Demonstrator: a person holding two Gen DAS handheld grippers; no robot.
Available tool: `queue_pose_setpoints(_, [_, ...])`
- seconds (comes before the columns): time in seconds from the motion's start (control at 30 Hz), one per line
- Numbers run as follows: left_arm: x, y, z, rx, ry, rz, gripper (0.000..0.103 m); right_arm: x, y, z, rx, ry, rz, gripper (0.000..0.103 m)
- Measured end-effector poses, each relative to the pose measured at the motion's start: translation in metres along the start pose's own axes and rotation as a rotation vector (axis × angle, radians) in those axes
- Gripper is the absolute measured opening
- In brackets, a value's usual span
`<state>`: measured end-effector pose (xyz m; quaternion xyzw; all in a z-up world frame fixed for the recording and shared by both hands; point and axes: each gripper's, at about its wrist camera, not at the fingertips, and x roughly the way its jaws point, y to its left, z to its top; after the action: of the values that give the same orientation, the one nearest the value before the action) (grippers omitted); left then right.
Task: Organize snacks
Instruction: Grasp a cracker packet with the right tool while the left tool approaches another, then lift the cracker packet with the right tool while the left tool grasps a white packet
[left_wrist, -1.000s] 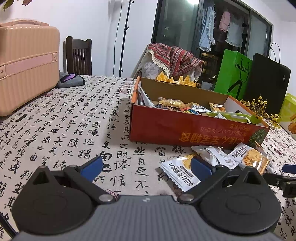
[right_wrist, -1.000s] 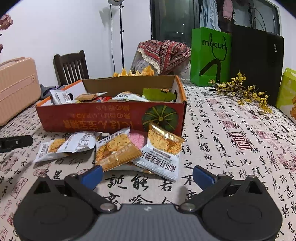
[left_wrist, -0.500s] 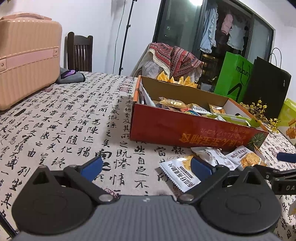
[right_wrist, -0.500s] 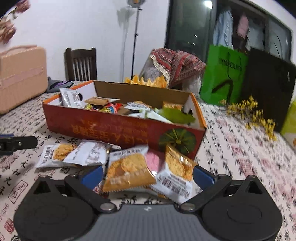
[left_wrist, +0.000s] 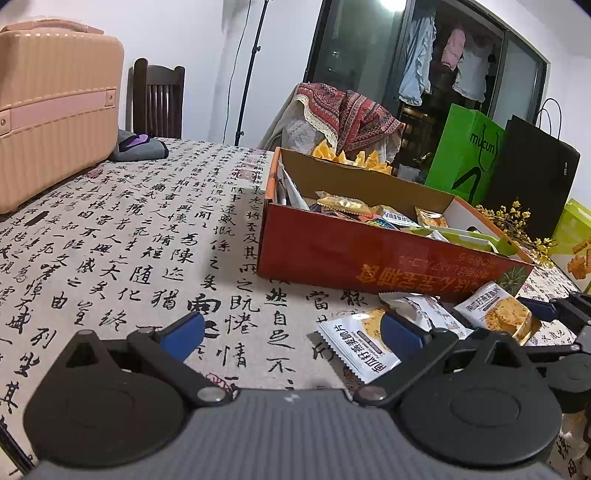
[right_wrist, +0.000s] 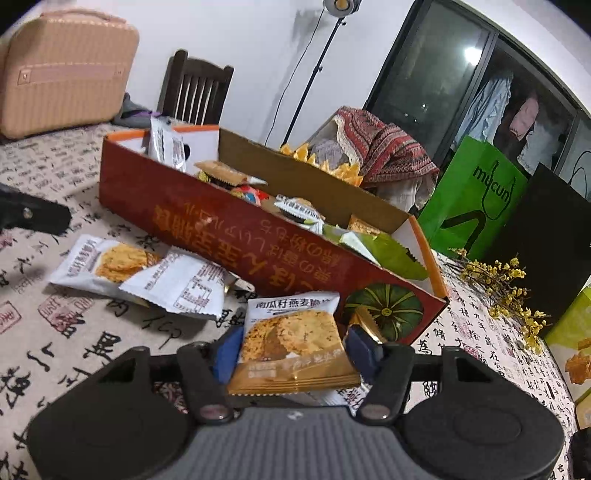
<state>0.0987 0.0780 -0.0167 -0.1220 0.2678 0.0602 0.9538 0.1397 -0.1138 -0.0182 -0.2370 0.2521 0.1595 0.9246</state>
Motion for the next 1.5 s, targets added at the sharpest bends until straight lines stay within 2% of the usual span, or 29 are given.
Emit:
queue_pose_setpoints(0.17, [0.0, 0.0, 0.0, -0.003, 0.001, 0.006, 0.103, -0.015, -0.013, -0.005, 0.086, -0.06, 0.017, 0.058])
queue_pose_setpoints(0.53, [0.001, -0.001, 0.0, -0.003, 0.003, 0.034, 0.103, -0.031, -0.075, -0.03, 0.417, -0.166, 0.055, 0.058])
queue_pose_setpoints(0.8, [-0.001, -0.008, 0.004, 0.018, 0.021, 0.083, 0.103, -0.028, -0.091, -0.041, 0.511, -0.196, 0.091, 0.058])
queue_pose_setpoints(1.07, [-0.002, -0.033, 0.01, 0.075, 0.046, 0.062, 0.103, -0.027, -0.094, -0.047, 0.536, -0.197, 0.125, 0.058])
queue_pose_setpoints(1.43, [0.019, -0.06, 0.007, 0.151, 0.158, 0.045, 0.103, -0.028, -0.1, -0.052, 0.568, -0.212, 0.152, 0.058])
queue_pose_setpoints(1.5, [0.026, -0.063, 0.005, 0.17, 0.177, 0.065, 0.103, -0.029, -0.1, -0.053, 0.572, -0.214, 0.151, 0.058])
